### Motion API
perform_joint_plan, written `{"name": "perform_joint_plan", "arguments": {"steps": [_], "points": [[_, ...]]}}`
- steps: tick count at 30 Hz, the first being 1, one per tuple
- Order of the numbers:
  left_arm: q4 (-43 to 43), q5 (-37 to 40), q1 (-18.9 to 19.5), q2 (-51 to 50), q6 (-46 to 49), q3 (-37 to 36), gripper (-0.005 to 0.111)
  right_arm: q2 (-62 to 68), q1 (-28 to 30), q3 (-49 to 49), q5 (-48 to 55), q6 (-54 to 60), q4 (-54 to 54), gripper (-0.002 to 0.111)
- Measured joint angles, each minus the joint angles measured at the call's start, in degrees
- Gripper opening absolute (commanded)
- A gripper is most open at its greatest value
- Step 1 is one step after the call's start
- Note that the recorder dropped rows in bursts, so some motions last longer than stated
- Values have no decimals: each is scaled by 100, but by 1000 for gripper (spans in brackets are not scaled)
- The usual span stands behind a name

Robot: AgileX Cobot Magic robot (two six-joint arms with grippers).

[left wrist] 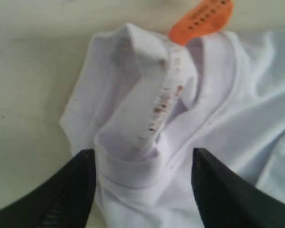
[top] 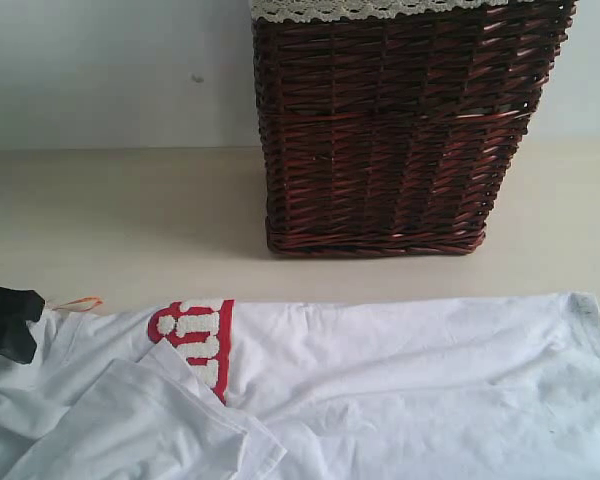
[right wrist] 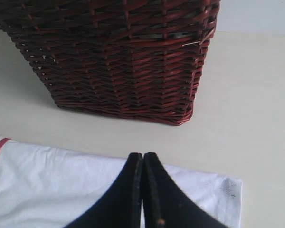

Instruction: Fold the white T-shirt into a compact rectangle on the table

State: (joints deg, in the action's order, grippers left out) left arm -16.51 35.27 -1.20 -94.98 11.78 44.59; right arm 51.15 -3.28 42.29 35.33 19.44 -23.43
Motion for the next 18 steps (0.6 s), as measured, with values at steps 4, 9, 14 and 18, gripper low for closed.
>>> {"name": "perform_joint_plan", "arguments": {"steps": [4, 9, 14, 18], "points": [[0, -230, 94, -242, 35, 9, 58, 0, 0, 0, 32, 80, -62, 0], [0, -436, 94, -633, 80, 46, 58, 0, 0, 0, 71, 102, -75, 0], [465, -262, 94, -761, 122, 321, 58, 0, 0, 0, 85, 124, -75, 0], [655, -133, 94, -778, 167, 465, 58, 0, 0, 0, 85, 175, -143, 0]]}}
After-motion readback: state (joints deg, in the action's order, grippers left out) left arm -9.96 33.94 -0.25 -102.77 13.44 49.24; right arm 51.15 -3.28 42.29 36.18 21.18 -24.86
